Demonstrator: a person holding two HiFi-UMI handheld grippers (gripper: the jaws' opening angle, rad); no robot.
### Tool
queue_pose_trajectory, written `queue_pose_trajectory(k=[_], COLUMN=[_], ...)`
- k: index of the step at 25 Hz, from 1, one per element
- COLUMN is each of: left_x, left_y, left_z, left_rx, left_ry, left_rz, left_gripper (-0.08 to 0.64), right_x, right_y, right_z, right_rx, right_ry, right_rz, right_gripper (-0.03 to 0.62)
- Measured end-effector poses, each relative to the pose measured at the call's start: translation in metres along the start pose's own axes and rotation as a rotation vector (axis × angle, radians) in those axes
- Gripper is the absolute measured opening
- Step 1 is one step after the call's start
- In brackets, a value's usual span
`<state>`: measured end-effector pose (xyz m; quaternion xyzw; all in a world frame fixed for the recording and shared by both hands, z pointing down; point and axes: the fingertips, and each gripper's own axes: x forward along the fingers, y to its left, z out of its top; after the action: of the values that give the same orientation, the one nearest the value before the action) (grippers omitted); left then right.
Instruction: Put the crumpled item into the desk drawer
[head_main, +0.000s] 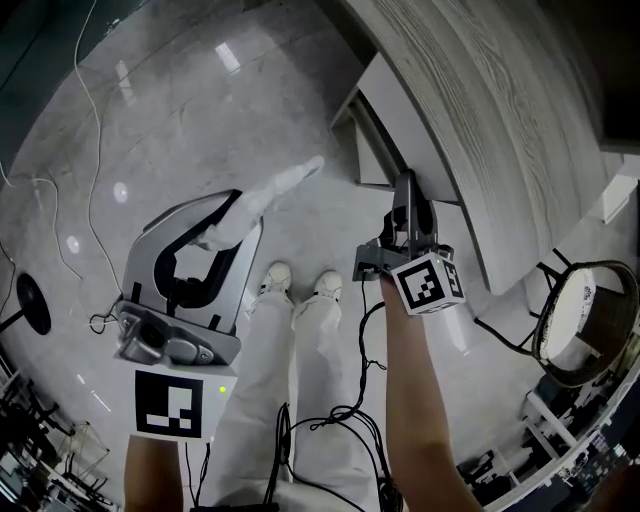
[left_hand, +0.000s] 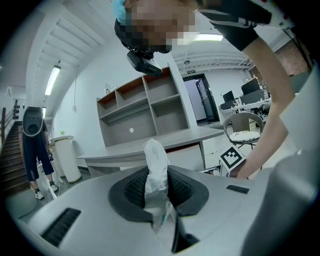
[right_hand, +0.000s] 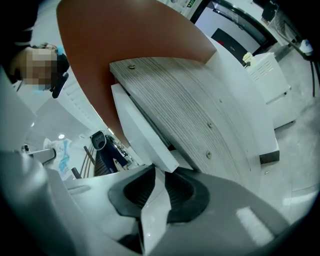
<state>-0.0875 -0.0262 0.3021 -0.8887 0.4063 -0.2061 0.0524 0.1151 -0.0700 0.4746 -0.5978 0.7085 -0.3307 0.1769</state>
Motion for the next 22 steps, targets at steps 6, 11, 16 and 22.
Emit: queue_pose_trajectory(k=[6, 11, 16, 22], left_x=[-0.005, -0.012, -0.014, -0.015], left_y=[0.005, 0.005, 0.004, 0.005], left_z=[-0.005, -0.004, -0.004, -0.004], left_rx=[-0.014, -0.012, -0.016, -0.013], left_ry=[0.003, -0.001, -0.001, -0.004], left_rz=[0.025, 0.031, 0.037, 0.039], left_gripper=[0.057, 0.057, 0.057, 0.057], right_x=[-0.003, -0.007, -0.01, -0.01], right_y=[0.002, 0.005, 0.004, 0.002], right_z=[-0.008, -0.009, -0.012, -0.011], right_rx=[-0.045, -0.071, -0.117, -0.147], right_ry=[0.044, 0.06, 0.091, 0.103], right_rz=[0.018, 0.019, 0.023, 0.019], right_gripper=[0.049, 0.038, 0.02, 0.008])
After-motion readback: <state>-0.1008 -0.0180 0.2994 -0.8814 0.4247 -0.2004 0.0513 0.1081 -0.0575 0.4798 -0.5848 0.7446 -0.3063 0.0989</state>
